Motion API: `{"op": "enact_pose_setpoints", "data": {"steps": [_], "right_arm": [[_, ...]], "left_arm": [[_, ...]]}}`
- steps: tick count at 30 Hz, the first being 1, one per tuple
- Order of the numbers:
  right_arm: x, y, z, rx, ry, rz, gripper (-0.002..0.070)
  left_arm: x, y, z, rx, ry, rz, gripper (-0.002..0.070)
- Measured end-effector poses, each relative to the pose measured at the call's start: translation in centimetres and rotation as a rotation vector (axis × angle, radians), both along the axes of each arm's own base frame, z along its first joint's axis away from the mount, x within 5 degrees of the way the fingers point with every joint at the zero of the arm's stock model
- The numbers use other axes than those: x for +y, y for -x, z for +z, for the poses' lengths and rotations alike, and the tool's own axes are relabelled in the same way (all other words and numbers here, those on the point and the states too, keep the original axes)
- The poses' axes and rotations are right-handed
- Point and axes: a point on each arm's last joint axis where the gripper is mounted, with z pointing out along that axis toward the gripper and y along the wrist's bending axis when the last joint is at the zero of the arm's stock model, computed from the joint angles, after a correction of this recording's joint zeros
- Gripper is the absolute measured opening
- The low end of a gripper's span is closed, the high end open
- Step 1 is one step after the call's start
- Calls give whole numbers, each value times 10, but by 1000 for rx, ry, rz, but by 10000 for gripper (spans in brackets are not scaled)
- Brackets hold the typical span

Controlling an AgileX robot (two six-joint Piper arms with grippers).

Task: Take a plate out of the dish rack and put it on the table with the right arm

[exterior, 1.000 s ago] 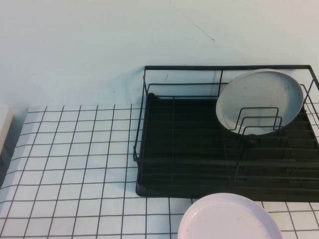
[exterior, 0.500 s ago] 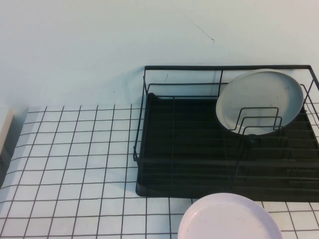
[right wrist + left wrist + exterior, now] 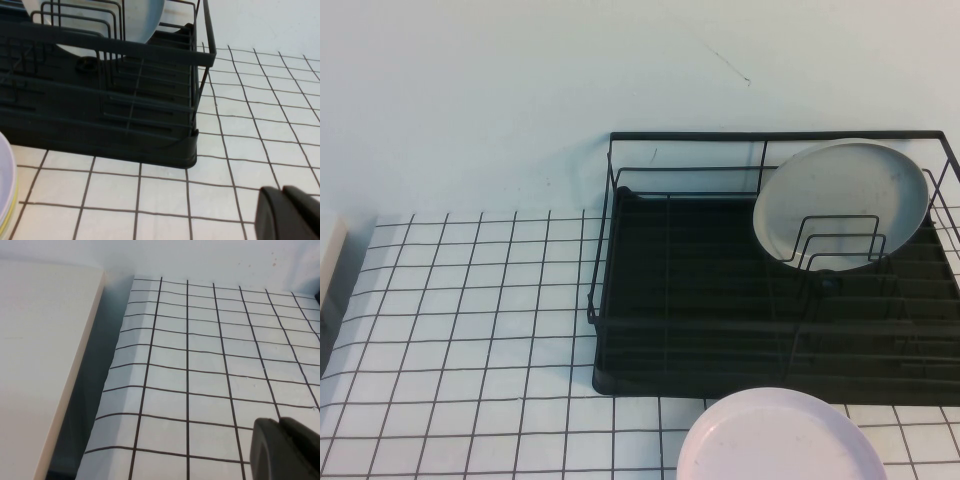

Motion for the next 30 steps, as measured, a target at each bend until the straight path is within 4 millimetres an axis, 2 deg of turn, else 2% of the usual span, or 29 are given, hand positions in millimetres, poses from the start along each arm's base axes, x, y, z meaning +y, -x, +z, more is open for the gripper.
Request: {"op": "enact_pose_setpoints", "data": {"steps": [12,15,18,23,26,30], "right_arm": [[0,0,0,0,-6,-1,-2],[1,0,0,-1,-53,-4,-2],[7,0,1,-6,-277,-13,-2],[23,-1,10,-17,-958,-23,-2],[24,-1,14,-38,-1058,-21,-2],[23,-2,14,-64,-908,15,-2]], "left_arm": [[0,0,0,0,0,0,-3],[0,0,0,0,0,0,-3],[0,0,0,0,0,0,-3],[0,0,0,0,0,0,-3],[0,0,0,0,0,0,-3],[0,0,0,0,0,0,-3]]}}
